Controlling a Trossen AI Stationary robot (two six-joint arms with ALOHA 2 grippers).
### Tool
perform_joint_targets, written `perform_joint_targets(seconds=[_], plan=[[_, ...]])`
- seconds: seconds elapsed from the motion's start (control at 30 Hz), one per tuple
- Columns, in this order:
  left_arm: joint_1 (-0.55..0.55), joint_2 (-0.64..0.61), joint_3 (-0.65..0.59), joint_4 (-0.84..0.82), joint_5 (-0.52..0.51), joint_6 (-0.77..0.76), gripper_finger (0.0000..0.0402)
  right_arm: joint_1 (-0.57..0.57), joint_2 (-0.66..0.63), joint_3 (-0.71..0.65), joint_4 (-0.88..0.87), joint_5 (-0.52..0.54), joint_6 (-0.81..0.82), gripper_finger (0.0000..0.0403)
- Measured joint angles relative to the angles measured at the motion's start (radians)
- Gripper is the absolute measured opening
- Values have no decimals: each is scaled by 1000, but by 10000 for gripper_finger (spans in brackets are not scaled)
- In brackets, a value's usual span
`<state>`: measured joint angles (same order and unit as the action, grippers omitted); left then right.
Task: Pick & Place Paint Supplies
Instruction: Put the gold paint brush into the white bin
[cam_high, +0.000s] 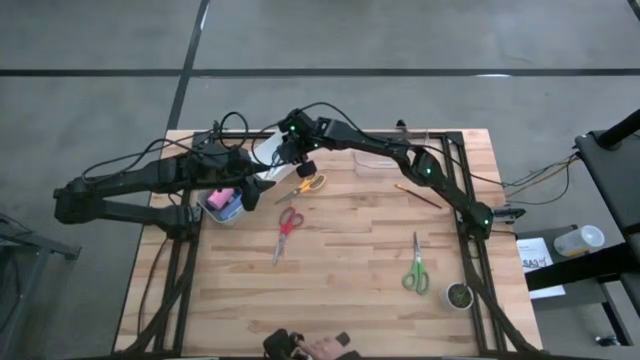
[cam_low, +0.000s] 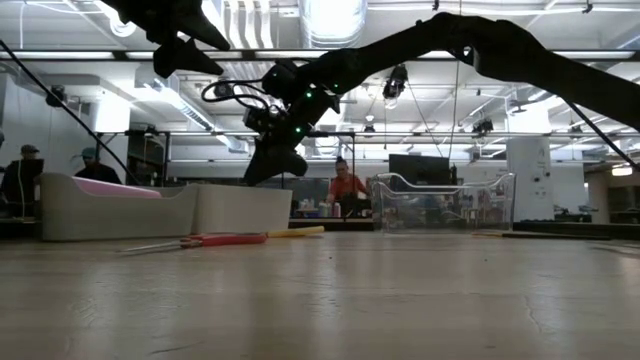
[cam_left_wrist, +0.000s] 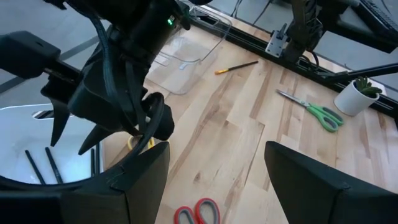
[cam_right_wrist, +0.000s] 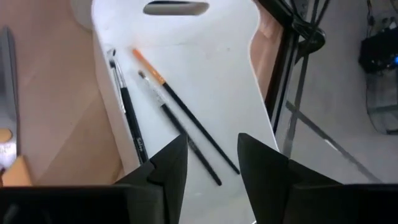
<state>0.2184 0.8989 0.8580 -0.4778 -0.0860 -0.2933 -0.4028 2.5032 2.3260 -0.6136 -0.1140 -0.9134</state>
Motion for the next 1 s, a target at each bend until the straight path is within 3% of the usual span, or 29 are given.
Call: perform_joint_targets(seconds=[0.13, 0.3, 0.43, 0.63, 0.83, 1.0], plan=[[0, 0, 0, 0, 0, 0, 271, 2, -11, 7, -3, 1, 58, 137], [0, 0, 0, 1, 0, 0, 271, 4, -58, 11, -59, -1, 261, 137], [0, 0, 0, 1, 0, 0, 271, 2, -109, 11, -202, -49, 359, 137], [0, 0, 0, 2, 0, 0, 271, 8, -209, 11, -408, -39, 571, 137], [0, 0, 0, 1, 0, 0, 271, 10, -301, 8, -625, 54, 732, 137], [0, 0, 0, 1, 0, 0, 271, 24, -407, -55, -685, 131, 794, 137]])
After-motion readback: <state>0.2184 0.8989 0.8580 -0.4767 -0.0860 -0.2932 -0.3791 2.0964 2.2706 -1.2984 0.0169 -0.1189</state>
